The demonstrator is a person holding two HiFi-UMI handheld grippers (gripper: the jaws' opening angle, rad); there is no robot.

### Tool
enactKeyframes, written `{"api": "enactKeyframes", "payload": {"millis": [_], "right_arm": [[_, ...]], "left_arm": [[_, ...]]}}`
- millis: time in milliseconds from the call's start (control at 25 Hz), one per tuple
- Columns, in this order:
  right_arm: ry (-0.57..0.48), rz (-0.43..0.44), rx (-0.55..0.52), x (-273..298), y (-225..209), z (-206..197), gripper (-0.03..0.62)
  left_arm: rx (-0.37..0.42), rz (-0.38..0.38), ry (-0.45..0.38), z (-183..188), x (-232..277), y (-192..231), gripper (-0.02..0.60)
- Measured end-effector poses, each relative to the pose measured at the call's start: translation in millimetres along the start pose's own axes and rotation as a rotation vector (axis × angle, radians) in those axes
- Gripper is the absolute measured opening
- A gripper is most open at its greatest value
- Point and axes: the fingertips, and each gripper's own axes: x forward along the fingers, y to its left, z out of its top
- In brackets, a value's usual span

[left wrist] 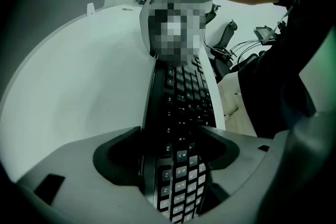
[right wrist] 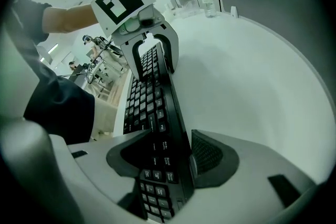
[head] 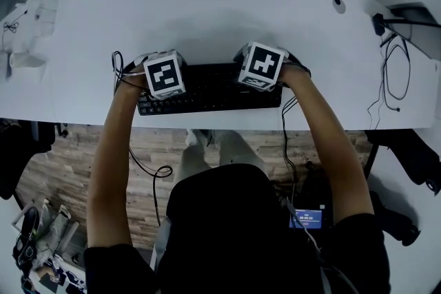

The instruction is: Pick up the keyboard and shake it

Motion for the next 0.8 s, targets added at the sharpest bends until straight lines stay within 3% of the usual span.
{"api": "enactKeyframes", "payload": {"millis": [280,800], "right_arm": [[0.050,0.074,0.018,5,1,0,0.225],[0.024,-0.033,-0.026,-4,11,-1,0.224]], "left_arm": [[0.012,0.008,-0.002,-1,1,0,0.336],[0.078,0.111,-0.019,6,-6,-6,0.334]]}}
